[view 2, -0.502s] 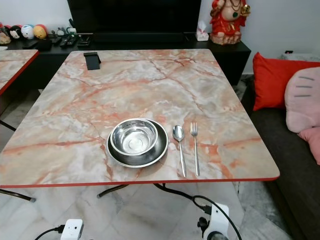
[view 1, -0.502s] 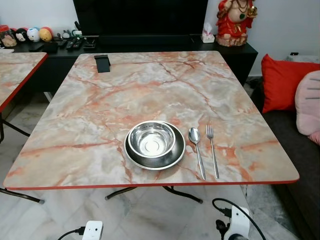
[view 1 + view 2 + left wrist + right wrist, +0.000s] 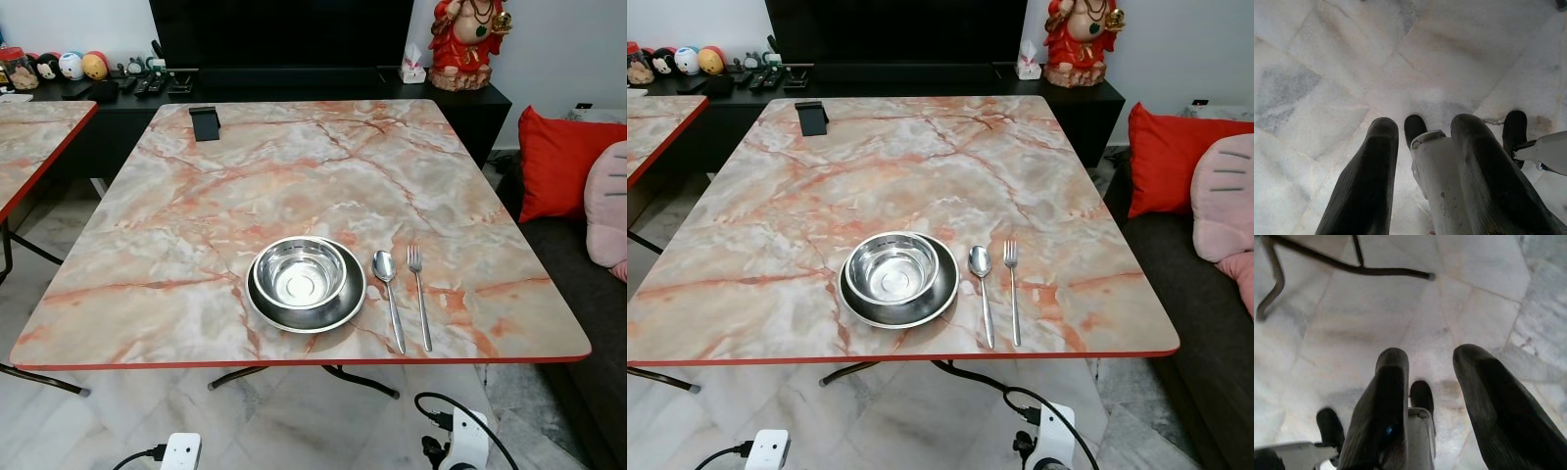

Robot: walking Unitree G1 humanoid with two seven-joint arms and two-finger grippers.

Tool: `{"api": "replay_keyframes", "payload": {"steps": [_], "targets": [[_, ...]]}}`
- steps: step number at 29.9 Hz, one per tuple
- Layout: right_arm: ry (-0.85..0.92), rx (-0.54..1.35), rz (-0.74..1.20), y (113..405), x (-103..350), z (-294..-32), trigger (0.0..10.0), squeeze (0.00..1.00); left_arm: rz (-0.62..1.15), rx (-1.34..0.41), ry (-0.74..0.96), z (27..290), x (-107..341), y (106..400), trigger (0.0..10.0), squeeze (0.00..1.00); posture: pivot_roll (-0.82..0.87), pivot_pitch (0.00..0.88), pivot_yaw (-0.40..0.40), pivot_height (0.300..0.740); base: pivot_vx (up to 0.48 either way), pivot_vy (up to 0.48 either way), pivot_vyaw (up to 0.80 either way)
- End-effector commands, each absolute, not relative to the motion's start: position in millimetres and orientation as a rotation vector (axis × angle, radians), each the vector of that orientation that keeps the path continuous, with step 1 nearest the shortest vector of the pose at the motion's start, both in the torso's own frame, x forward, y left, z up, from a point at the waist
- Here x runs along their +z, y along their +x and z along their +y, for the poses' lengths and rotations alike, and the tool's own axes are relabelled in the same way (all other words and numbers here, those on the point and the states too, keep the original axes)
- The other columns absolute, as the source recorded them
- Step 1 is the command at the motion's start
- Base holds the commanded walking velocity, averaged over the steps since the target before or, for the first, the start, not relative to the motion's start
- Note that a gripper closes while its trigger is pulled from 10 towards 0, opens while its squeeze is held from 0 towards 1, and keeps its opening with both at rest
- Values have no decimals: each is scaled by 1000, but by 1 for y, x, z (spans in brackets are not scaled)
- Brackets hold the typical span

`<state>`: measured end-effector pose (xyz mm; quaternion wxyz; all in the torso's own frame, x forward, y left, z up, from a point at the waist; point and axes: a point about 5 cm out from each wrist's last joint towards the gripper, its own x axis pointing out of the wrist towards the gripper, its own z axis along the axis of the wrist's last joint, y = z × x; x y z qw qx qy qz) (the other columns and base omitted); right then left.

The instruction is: Setting the table

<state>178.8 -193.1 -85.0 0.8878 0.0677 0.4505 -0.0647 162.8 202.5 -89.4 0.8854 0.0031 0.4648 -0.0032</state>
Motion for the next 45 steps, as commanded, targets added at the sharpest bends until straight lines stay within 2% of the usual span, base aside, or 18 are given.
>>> {"api": "replay_keyframes", "payload": {"steps": [1, 5, 7, 18, 35, 40, 45], "targets": [[113, -94, 960, 175, -87, -190, 10000, 0, 986, 7, 13, 205, -91, 158, 10000, 0, -43, 0, -3, 736, 0, 262, 0], [91, -85, 966, 174, -88, -191, 10000, 0, 987, 9, 12, 205, -91, 157, 10000, 0, -39, 0, -5, 736, 0, 265, 600], [135, -100, 966, 172, -89, -189, 10000, 0, 988, 9, 12, 206, -91, 157, 10000, 0, -39, 0, -5, 736, 0, 262, 488], [119, -131, 1017, 156, -94, -202, 10000, 0, 987, 13, 9, 207, -91, 157, 10000, 0, -40, 0, -5, 736, 0, 315, 0], [112, -137, 1027, 153, -94, -210, 10000, 0, 984, 18, 3, 207, -91, 159, 10000, 0, -35, 0, -7, 736, 0, 383, 0], [108, -130, 1028, 154, -94, -209, 10000, 0, 983, 17, 2, 207, -90, 159, 10000, 0, -35, 0, -7, 736, 0, 361, 0], [109, -103, 1013, 161, -94, -191, 10000, 0, 984, 16, 1, 206, -91, 159, 10000, 0, -30, 0, -6, 736, 0, 353, 0]]}}
